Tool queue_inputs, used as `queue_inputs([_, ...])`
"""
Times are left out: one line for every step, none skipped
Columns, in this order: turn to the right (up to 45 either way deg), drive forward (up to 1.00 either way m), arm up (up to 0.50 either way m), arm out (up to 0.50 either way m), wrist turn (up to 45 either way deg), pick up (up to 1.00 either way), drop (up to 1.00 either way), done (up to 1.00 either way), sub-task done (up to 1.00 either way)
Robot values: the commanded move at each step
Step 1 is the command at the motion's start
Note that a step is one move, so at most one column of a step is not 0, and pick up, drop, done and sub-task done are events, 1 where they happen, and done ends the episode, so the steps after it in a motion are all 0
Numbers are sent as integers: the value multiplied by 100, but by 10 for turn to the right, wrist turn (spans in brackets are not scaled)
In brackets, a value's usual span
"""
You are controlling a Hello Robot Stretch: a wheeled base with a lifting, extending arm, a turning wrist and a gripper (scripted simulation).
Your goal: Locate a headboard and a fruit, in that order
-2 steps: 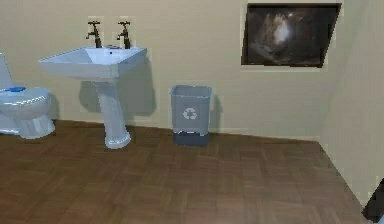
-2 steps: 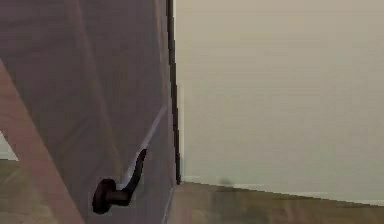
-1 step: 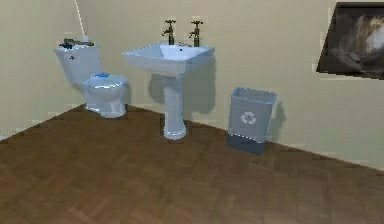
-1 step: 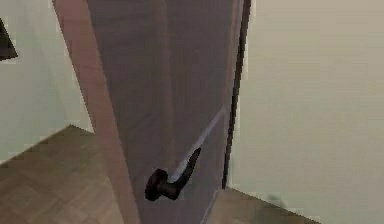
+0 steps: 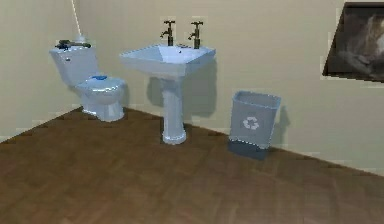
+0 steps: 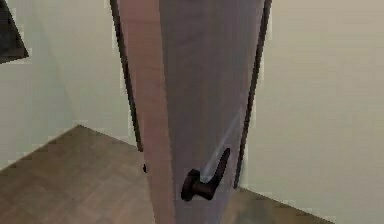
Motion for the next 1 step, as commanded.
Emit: queue_inputs([210,0,0,0,0,0,0,0,0])
